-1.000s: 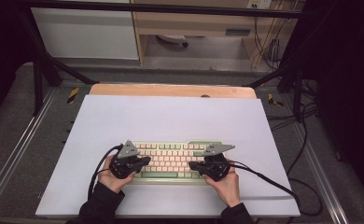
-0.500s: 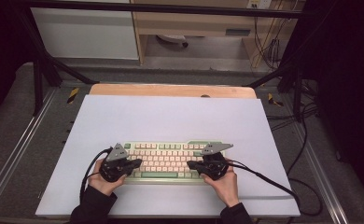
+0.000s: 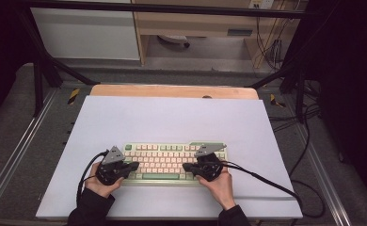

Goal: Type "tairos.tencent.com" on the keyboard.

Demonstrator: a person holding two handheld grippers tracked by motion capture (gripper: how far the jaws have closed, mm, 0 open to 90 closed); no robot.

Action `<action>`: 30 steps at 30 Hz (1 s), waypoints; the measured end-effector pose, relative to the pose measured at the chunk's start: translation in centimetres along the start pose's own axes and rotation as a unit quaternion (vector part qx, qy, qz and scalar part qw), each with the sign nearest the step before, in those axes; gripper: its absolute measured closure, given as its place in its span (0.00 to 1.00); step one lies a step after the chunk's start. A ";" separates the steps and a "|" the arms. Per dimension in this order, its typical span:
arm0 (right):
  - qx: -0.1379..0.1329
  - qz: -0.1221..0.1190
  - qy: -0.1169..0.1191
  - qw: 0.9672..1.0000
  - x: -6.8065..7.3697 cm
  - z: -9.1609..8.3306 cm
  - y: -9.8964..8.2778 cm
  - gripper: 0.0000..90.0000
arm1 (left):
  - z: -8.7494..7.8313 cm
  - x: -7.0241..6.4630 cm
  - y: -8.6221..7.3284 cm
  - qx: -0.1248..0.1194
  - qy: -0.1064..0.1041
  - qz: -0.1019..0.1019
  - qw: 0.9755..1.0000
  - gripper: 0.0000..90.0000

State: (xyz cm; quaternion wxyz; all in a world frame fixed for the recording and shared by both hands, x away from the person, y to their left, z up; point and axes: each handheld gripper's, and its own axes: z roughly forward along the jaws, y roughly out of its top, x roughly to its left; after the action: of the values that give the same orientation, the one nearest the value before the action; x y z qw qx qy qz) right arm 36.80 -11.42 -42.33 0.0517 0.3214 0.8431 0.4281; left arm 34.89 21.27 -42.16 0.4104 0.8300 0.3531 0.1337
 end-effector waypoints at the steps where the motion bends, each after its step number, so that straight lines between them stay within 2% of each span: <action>1: 0.001 -0.001 0.001 1.000 0.0 0.1 -0.1 1.00 | 0.0 0.0 0.0 0.000 0.000 0.000 1.000 1.00; 15: 0.011 -0.007 0.003 1.000 0.0 1.1 -0.6 1.00 | 0.1 -0.1 -0.1 0.000 -0.003 0.001 1.000 1.00; 21: 0.004 -0.008 0.001 1.000 0.1 0.4 -0.3 1.00 | 0.2 -0.3 0.1 -0.001 -0.005 0.003 1.000 1.00; 25: 0.002 -0.011 -0.009 1.000 0.0 -0.3 -0.2 1.00 | 0.3 -0.5 0.2 0.000 -0.007 0.007 1.000 1.00; 30: -0.005 -0.005 -0.012 1.000 -0.4 -1.0 -0.3 1.00 | 0.5 -0.8 0.4 0.001 -0.010 0.009 1.000 1.00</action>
State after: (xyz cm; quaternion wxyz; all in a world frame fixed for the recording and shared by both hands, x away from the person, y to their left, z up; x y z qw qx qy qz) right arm 36.59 -12.49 -41.98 0.0661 0.3217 0.8418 0.4283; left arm 34.78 20.27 -42.15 0.4121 0.8347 0.3418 0.1288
